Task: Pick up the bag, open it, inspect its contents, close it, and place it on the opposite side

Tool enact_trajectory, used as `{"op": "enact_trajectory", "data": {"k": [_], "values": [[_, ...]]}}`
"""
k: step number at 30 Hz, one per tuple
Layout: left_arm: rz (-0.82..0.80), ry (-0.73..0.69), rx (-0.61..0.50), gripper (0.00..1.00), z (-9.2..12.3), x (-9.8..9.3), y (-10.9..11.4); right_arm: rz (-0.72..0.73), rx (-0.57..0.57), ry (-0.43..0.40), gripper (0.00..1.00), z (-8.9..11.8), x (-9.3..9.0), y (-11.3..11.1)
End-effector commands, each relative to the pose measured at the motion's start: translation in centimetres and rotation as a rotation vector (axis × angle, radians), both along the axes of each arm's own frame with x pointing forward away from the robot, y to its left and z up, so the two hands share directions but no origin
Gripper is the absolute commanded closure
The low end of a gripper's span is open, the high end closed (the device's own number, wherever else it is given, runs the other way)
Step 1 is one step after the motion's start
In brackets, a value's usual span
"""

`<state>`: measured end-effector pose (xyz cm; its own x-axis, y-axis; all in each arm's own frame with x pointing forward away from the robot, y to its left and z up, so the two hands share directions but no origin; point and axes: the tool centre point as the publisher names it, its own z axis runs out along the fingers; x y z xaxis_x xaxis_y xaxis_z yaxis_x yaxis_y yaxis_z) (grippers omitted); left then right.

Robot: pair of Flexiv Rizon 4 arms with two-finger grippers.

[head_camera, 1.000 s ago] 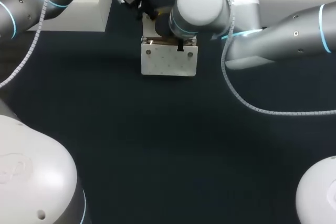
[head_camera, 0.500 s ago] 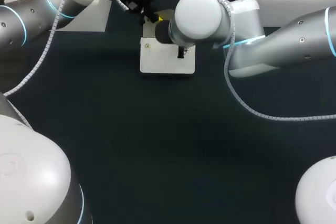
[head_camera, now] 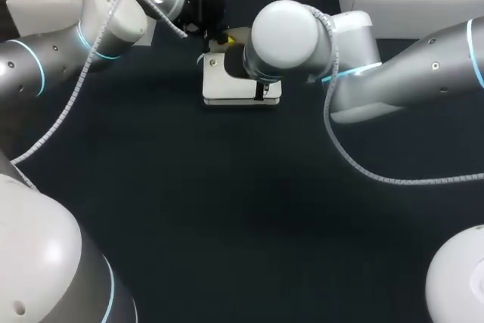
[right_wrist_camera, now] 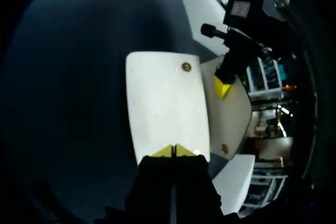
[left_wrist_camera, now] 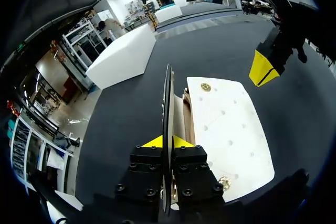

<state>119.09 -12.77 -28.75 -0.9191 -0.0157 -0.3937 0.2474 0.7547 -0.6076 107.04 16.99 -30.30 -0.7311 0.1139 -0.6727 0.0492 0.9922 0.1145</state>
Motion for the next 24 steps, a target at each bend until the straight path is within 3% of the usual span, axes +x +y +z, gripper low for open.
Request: {"op": "enact_trajectory", "data": {"k": [1, 12, 24], "values": [[0.004, -0.01, -0.009, 1.0, -0.3, 0.0, 0.0, -0.007, -0.009, 0.005, 1.0, 0.1, 0.3, 0.5], [0.004, -0.01, -0.009, 1.0, -0.3, 0.0, 0.0, -0.007, -0.009, 0.005, 1.0, 0.1, 0.3, 0.5], [-0.048, -0.096, 0.026, 1.0, -3.1, 1.1, -0.2, 0.011, 0.038, -0.009, 1.0, -2.0, -1.6, 0.5]]}}
